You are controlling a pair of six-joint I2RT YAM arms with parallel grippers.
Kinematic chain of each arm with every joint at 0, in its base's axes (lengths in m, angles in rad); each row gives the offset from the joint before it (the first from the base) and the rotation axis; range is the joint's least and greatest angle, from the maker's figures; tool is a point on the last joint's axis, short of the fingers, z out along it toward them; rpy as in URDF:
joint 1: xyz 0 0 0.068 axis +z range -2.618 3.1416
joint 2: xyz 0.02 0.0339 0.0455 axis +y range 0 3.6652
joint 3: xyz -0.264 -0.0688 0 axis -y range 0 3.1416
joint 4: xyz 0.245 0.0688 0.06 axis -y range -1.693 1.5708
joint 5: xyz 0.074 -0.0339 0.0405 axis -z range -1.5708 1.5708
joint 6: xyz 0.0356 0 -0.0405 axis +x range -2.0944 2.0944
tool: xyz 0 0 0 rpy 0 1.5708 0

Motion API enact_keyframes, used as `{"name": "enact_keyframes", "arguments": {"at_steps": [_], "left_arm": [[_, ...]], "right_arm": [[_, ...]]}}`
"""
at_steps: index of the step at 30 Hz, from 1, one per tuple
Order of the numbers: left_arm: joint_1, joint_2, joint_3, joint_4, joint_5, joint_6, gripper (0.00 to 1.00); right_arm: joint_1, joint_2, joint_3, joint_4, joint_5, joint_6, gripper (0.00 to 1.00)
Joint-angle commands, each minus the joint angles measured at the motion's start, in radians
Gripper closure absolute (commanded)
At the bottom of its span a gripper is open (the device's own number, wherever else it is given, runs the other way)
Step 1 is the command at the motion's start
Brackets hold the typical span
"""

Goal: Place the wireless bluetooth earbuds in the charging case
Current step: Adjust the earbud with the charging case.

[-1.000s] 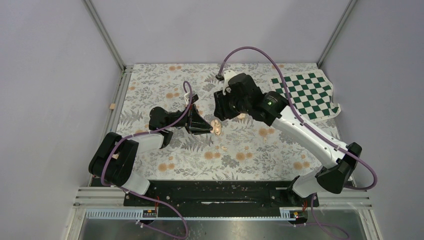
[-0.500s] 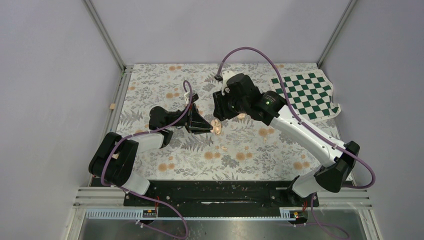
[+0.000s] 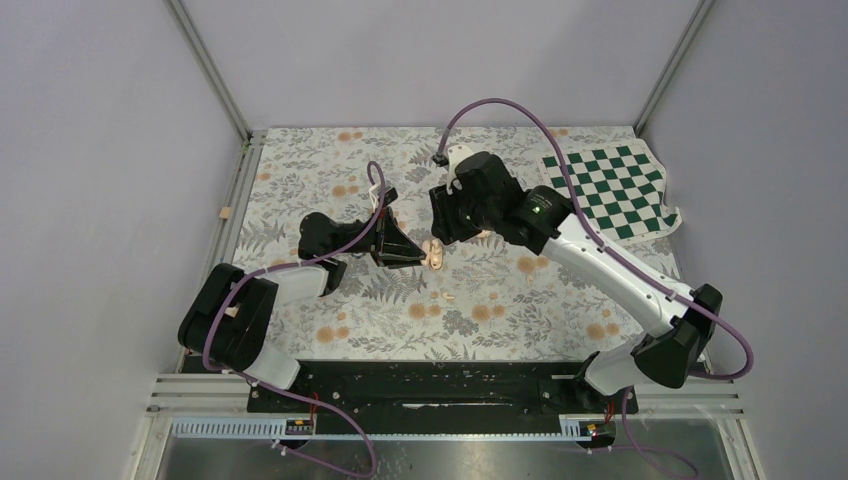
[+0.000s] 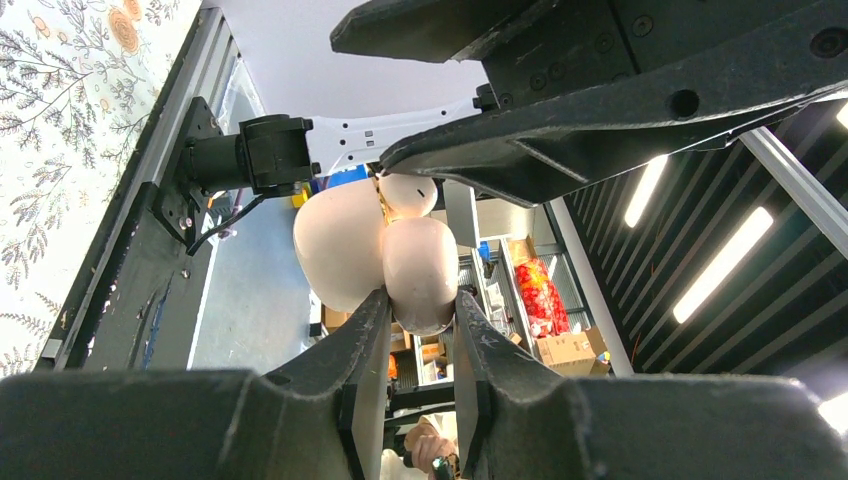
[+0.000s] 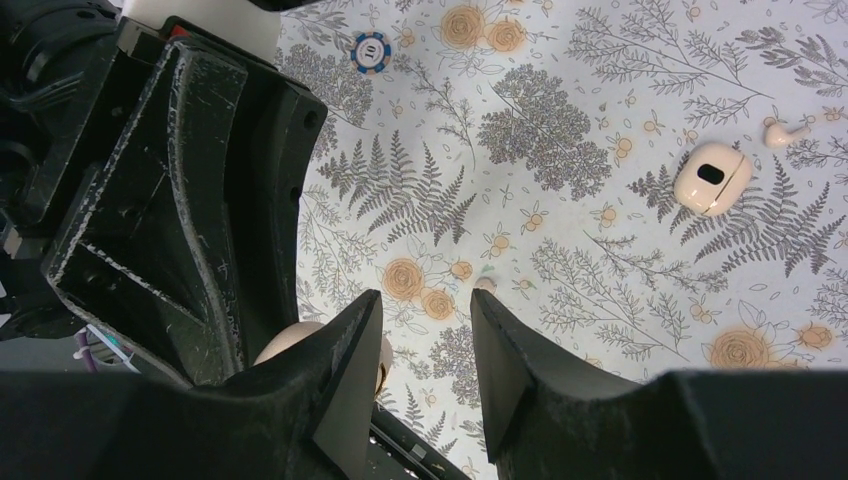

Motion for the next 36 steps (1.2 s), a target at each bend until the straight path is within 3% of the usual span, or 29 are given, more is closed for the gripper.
{"name": "enact_keyframes", "arguments": {"at_steps": [1,36], "left_arm": [[0.005,0.006,0.043,0.078,-0.003,0.006,1.0],[0.005,0.03,0.053,0.083,-0.003,0.004,1.0]], "right_arm": [[0.011,-0.052,-0.015,0.01,0.026,-0.007,0.55],[0.011,-0.117,-0.11,0.029,0.007,0.011,0.56]]}}
